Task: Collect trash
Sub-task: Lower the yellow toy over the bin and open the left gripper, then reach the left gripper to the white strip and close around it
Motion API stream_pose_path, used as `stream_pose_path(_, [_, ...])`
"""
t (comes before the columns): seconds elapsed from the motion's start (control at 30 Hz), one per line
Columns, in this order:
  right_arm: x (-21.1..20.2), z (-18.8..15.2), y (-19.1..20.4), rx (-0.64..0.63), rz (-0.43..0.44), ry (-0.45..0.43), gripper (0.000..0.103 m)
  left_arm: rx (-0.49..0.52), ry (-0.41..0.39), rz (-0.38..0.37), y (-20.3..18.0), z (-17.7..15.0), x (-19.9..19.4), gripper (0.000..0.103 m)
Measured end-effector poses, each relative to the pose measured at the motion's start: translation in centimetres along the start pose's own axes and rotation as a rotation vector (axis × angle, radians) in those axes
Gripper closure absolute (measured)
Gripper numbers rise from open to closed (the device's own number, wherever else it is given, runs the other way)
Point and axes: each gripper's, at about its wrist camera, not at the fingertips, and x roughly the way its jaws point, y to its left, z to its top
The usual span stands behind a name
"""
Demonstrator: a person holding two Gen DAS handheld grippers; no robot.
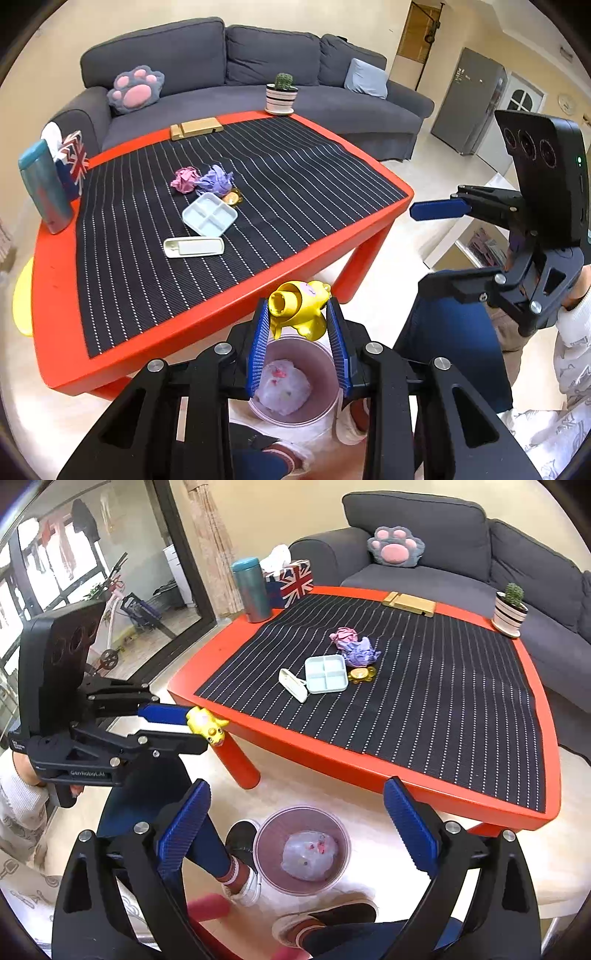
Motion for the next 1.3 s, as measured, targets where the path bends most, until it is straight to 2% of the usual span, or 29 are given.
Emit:
stream_pose_path(0.8, [-2.0, -0.6, -1.6, 0.043, -0.038, -0.041, 0.01, 0.043, 0.033, -0.033, -2.3, -0.1, 0.9, 0.07])
stream_pose_path(0.87, [-2.0, -0.5, -1.7, 0.046, -0.038, -0.042, 0.01, 0.043, 0.031, -0.035, -2.3, 0.0, 1.0, 0.057])
stream_pose_path(0.93, [-2.0, -0.5, -1.7, 0.048, -0.038, -0.041, 0.01, 0.035, 0.019, -0.032, -2.2, 0.0, 1.0, 0.023])
stream_pose_path(0.97, [-1.9, -0.5, -1.7, 0.048, -0.037, -0.04, 0.01, 0.028, 0.01, -0.029, -2.0, 0.0, 0.9, 0.016])
stream_pose_path(1.1, [-1.7, -0.6, -1.7, 0.05, -0.038, -0.035, 0.01, 0.013, 0.005, 0.002, -1.6, 0.0, 0.9, 0.008])
stream_pose_path(1.3, [-1.5, -0.7, -1.6, 0.05, -0.035, -0.03, 0.008, -0.01, -0.001, 0.018, -0.9, -0.1, 0.7, 0.008])
